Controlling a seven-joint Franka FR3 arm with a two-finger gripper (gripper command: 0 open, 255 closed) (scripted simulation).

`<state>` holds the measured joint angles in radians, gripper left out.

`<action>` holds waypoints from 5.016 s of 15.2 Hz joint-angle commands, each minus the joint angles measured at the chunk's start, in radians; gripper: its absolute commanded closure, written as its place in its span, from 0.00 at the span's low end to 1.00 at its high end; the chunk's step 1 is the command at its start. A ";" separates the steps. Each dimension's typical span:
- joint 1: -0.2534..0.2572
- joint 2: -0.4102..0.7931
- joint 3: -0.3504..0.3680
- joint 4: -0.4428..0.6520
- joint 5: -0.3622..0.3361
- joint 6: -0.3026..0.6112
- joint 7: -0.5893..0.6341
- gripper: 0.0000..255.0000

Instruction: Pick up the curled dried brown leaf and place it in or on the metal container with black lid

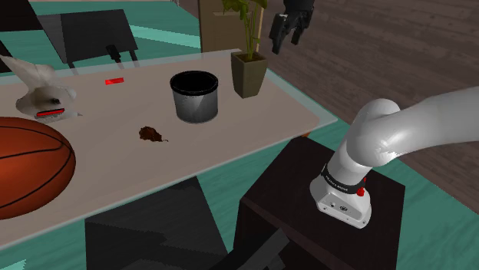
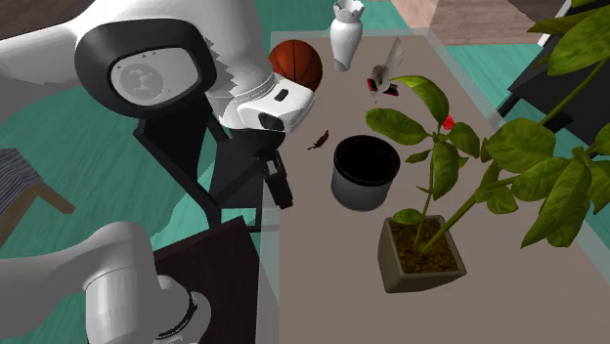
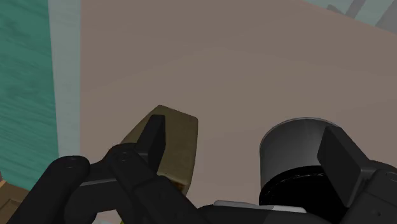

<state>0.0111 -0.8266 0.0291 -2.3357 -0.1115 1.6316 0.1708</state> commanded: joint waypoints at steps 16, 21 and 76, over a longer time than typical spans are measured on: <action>0.055 0.380 0.198 0.004 0.056 0.356 0.218 0.00; 0.061 0.547 0.263 0.068 0.029 0.450 0.301 0.00; 0.204 1.269 0.345 0.627 -0.265 0.525 0.605 1.00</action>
<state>0.2154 0.4471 0.3725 -1.7172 -0.3807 2.1690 0.7802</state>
